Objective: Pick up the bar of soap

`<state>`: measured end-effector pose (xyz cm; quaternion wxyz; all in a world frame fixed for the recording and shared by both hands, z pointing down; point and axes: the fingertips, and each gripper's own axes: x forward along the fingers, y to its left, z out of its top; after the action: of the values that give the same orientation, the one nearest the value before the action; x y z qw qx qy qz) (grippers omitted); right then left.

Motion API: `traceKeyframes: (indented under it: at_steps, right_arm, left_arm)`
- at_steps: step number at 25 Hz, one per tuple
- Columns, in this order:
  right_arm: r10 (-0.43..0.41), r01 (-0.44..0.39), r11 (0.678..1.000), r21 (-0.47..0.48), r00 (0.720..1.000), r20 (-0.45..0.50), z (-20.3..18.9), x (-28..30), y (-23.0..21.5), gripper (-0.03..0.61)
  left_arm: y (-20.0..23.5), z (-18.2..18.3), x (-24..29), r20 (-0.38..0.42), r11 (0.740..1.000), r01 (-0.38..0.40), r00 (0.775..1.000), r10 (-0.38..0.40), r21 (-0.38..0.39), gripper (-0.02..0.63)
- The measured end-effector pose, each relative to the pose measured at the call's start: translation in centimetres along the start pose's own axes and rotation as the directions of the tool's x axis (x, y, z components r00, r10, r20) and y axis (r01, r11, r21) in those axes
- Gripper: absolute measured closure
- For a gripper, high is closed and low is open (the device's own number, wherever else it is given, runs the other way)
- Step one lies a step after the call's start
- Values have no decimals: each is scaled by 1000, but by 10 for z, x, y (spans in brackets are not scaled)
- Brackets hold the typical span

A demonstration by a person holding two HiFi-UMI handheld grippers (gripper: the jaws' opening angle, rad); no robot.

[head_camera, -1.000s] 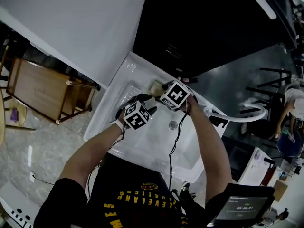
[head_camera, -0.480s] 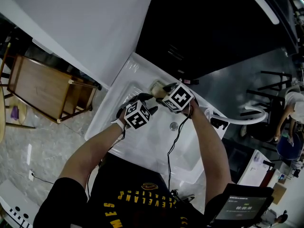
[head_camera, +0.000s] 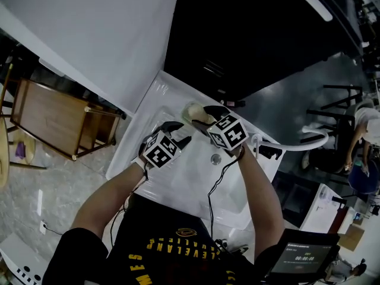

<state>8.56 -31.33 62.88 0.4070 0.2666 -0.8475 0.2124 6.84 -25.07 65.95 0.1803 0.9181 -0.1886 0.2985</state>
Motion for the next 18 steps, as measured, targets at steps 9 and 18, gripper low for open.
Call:
traceKeyframes:
  at_steps: [9,18]
  right_arm:
    - [-55,-29,975,220,929,366,36,-65,26,311]
    - [-148,-8,965,264,811,566,44,-154,62,311]
  left_arm:
    - [-10,49,-61,217,986,21,976,15,-163,407]
    - [-51,126,-146,473,950,137,881,13,-281,407]
